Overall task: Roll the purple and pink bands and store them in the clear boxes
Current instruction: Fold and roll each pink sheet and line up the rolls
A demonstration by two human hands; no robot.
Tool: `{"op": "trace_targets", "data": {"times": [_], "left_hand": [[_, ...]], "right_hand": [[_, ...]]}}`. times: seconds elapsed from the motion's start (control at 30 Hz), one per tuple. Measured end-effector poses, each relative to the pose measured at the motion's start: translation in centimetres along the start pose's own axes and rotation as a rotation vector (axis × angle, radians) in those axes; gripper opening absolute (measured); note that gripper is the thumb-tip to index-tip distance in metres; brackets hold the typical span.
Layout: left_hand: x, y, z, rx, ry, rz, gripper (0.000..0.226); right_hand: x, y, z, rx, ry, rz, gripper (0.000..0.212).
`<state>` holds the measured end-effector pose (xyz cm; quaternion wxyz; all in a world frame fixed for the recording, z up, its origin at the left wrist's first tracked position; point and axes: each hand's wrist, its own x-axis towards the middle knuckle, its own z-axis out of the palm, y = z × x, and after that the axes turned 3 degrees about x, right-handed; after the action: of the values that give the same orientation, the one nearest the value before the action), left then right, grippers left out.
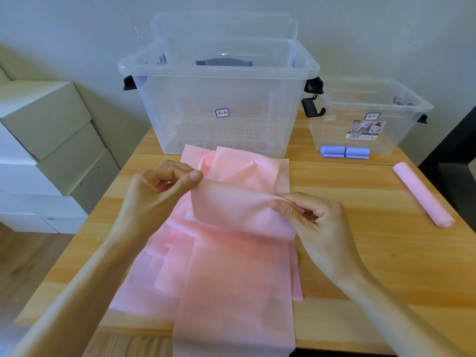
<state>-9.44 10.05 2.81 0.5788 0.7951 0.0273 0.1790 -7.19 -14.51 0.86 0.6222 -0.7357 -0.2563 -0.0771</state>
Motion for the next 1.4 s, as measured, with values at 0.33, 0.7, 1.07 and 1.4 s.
{"op": "trace_targets", "data": {"times": [0.33, 0.7, 1.07, 1.4], "left_hand": [[-1.2, 1.4, -0.2, -0.038, -0.14, -0.027, 0.023], [-4.3, 4.6, -2.4, -0.327, -0.317, 0.273, 0.02], [-4.4, 1.9, -3.9, -0.364, -0.668, 0.07, 0.025], [0.3, -0.2, 0.6, -0.071, -0.251, -0.215, 0.014]], "right_hand": [[0.5, -2.3, -0.5, -0.034, 0.043, -0.069, 0.014], [-2.6, -6.5, -1.8, 0.255, -0.314, 0.138, 0.017], [-4.6, -4.7, -2.3, 0.348, -0.584, 0.378, 0.006], [1.0, 2.2, -1.9, 0.034, -0.134, 0.377, 0.009]]}}
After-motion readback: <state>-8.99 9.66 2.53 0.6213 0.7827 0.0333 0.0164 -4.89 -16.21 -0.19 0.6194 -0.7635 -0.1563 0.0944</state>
